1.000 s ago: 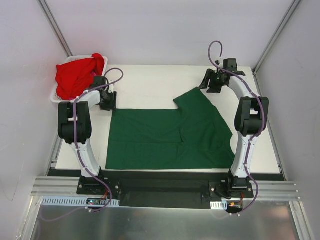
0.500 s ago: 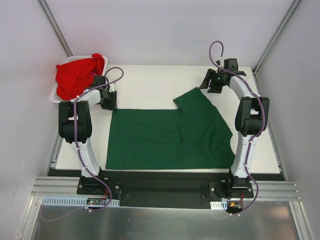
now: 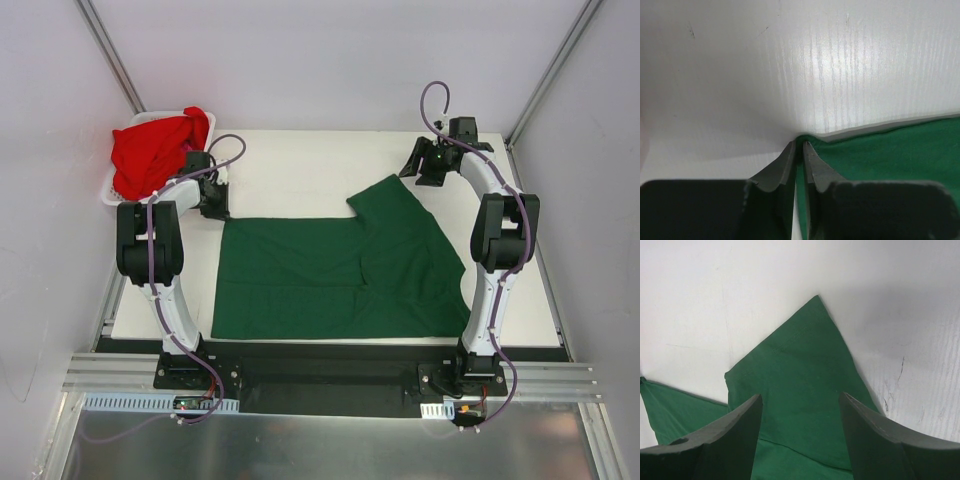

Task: Fold and stack the t-shirts
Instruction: Fold the tshirt

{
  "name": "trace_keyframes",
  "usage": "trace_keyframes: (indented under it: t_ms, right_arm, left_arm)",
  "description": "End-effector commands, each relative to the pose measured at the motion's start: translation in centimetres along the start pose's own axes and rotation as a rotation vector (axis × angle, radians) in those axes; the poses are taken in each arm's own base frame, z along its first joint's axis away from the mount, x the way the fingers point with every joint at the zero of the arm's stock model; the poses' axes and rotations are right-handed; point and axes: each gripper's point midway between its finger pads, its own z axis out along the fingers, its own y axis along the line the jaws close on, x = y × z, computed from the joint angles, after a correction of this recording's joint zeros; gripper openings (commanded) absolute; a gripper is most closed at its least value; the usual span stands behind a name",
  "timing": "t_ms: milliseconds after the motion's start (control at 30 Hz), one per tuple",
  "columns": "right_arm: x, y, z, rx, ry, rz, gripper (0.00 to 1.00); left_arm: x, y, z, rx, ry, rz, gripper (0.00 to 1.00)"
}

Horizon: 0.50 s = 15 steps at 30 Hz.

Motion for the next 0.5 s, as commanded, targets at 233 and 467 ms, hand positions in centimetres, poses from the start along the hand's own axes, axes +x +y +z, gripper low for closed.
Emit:
trace_keyframes:
  t_ms: [233,467]
  right_arm:
    - [-0.9,0.1,1.0,-0.04,0.009,0.002,0.66]
    - [-1.3,-0.3,2.7,-0.066,0.04,-0.03,0.67]
  left_arm:
    - [0.3,-1.0,0.0,0.054,0.024,-0.035,0.0]
    - [-0.1,-1.8,-0.6,0.061,0.009,-0.022,0.0]
